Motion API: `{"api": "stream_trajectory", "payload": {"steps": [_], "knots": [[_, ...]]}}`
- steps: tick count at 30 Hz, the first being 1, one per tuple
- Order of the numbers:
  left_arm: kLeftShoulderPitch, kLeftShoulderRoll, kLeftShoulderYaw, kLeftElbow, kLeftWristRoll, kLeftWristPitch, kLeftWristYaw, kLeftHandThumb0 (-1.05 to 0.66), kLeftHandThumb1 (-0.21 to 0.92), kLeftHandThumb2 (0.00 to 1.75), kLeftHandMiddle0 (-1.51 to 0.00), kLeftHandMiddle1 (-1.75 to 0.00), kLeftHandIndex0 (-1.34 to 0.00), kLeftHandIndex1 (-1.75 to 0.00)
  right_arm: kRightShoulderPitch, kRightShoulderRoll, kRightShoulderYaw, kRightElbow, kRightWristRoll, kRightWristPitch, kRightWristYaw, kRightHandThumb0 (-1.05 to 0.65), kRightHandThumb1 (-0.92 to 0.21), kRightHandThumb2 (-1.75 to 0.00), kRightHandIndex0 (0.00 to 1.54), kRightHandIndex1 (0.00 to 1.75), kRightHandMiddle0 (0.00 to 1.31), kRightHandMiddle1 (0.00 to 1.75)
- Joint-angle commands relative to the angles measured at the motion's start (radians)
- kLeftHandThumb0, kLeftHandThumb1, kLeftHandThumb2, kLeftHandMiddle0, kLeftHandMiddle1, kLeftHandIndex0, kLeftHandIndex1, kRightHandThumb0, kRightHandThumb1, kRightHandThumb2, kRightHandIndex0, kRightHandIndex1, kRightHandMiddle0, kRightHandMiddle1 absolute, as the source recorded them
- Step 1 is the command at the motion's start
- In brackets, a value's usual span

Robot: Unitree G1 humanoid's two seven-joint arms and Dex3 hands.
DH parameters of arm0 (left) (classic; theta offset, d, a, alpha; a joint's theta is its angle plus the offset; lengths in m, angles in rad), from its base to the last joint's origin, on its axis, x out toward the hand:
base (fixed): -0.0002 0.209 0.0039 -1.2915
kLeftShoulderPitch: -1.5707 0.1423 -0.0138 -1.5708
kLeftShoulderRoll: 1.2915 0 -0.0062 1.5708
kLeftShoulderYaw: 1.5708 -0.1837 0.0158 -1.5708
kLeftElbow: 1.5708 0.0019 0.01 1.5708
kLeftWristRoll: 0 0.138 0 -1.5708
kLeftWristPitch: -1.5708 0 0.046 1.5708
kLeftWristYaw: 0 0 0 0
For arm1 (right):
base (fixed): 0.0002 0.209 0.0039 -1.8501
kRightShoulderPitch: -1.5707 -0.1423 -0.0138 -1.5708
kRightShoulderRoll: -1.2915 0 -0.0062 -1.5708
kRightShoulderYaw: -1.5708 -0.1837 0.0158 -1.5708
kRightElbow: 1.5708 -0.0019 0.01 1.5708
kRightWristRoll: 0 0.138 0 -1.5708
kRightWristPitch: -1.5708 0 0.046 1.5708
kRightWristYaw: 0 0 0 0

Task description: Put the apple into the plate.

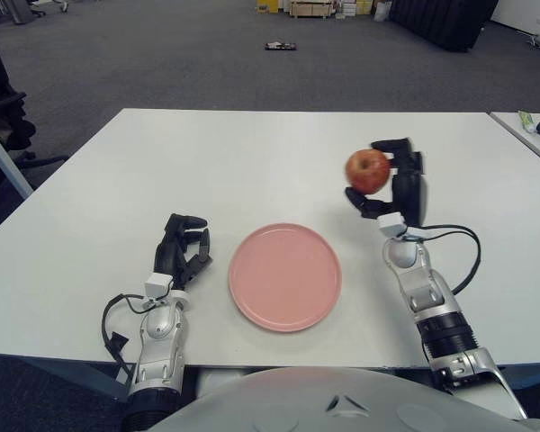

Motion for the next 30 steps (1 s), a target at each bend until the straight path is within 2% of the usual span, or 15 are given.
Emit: {"api": "stream_trajectory", "payload": {"steps": [1, 6, 10, 15, 24, 30], "knots": [[0.016, -0.008, -0.001, 0.044, -0.006, 0.045, 0.003, -0.38, 0.73, 0.80, -0.55, -1.75, -0.31, -1.75, 0.009, 0.023, 0.056, -0.012, 0.045, -0.068, 0.091, -0.52, -0.20, -1.46, 1.30, 1.75, 0.70, 1.75], [0.015, -0.011, -0.004, 0.042, 0.000, 0.050, 0.007, -0.38, 0.73, 0.79, -0.56, -1.75, -0.31, -1.75, -0.014, 0.018, 0.076, 0.035, 0.108, -0.121, 0.217, -0.52, -0.20, -1.46, 1.31, 1.75, 0.71, 1.75], [0.013, -0.015, -0.005, 0.045, 0.002, 0.045, 0.012, -0.37, 0.74, 0.79, -0.55, -1.75, -0.31, -1.75, -0.041, -0.005, 0.088, 0.054, 0.122, -0.126, 0.335, -0.52, -0.19, -1.46, 1.31, 1.75, 0.71, 1.75], [0.014, -0.021, -0.002, 0.044, -0.001, 0.059, 0.020, -0.38, 0.72, 0.81, -0.56, -1.75, -0.32, -1.75, -0.055, -0.037, 0.113, 0.061, 0.130, -0.097, 0.484, -0.51, -0.20, -1.46, 1.29, 1.75, 0.70, 1.75], [0.018, -0.019, -0.004, 0.043, 0.006, 0.058, 0.027, -0.38, 0.71, 0.83, -0.57, -1.75, -0.32, -1.75, -0.050, -0.033, 0.139, 0.078, 0.134, -0.065, 0.617, -0.51, -0.22, -1.43, 1.26, 1.75, 0.68, 1.75], [0.022, -0.017, -0.005, 0.036, 0.013, 0.065, 0.034, -0.38, 0.71, 0.82, -0.59, -1.75, -0.32, -1.75, -0.050, -0.049, 0.173, 0.057, 0.097, 0.015, 0.706, -0.51, -0.22, -1.43, 1.25, 1.75, 0.68, 1.75]]}}
